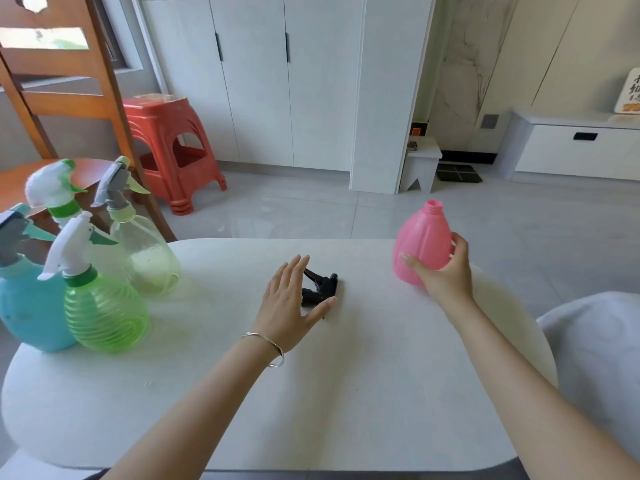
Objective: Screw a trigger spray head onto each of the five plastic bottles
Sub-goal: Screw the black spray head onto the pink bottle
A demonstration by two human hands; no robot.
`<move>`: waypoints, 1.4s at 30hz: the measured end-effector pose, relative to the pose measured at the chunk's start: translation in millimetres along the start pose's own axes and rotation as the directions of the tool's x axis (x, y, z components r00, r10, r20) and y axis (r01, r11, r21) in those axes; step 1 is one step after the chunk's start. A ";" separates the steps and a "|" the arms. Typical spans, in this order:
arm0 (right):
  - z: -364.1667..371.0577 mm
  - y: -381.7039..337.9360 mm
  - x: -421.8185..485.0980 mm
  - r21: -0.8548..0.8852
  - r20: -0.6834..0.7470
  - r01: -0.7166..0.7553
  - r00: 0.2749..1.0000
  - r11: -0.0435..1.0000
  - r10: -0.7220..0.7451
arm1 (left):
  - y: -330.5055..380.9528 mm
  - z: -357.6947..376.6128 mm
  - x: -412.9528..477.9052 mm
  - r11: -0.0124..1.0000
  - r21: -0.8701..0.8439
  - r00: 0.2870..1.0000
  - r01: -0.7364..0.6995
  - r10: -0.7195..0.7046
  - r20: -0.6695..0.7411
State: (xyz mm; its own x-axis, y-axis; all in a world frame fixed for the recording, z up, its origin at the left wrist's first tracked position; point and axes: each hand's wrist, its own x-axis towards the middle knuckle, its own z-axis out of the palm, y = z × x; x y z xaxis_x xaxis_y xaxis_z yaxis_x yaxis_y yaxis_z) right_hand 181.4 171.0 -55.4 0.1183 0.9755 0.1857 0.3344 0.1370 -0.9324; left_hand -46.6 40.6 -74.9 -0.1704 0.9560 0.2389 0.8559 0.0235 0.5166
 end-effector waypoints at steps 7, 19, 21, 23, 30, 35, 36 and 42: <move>46.6 -67.5 -74.6 0.302 0.368 -0.125 0.930 0.945 0.005 | 9.0 -18.9 -15.3 0.978 -0.207 0.997 -0.009 -0.007 -0.075; 70.2 -92.0 -107.5 0.229 0.597 -0.180 0.802 0.957 0.008 | -16.7 -94.2 -30.5 0.813 -0.567 0.940 0.131 -0.283 -0.189; 69.2 -79.2 -98.6 0.140 0.542 -0.088 0.840 0.986 -0.002 | -28.0 -103.6 -34.5 0.824 -0.547 0.947 0.149 -0.278 -0.162; 70.0 -64.2 -91.7 -0.008 0.539 0.031 0.842 0.999 -0.022 | -36.8 -108.8 -38.6 0.831 -0.534 0.954 0.154 -0.266 -0.138; 87.4 -36.1 -89.0 -0.356 0.625 0.363 0.778 0.861 -0.069 | -53.9 -119.5 -47.9 0.866 -0.485 0.972 0.124 -0.205 -0.117; 103.1 -32.9 -90.6 -0.439 0.593 0.424 0.799 0.792 -0.099 | -59.4 -124.2 -50.2 0.877 -0.465 0.972 0.125 -0.203 -0.122; 104.9 -32.6 -90.4 -0.444 0.584 0.428 0.805 0.787 -0.108 | -59.6 -124.2 -50.2 0.873 -0.471 0.970 0.127 -0.207 -0.123; 113.8 -41.2 -91.2 -0.343 0.448 0.287 0.887 0.894 -0.113 | -59.1 -126.5 -49.9 0.871 -0.479 0.966 0.111 -0.208 -0.155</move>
State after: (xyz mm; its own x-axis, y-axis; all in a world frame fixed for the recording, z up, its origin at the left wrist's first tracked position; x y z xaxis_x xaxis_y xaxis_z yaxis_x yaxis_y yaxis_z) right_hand 50.4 95.9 -69.2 -0.3517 0.9269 0.1310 0.6536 0.3433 -0.6745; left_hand -150.5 -45.5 -13.3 -0.4187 0.8729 0.2506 0.4929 -0.0133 0.8700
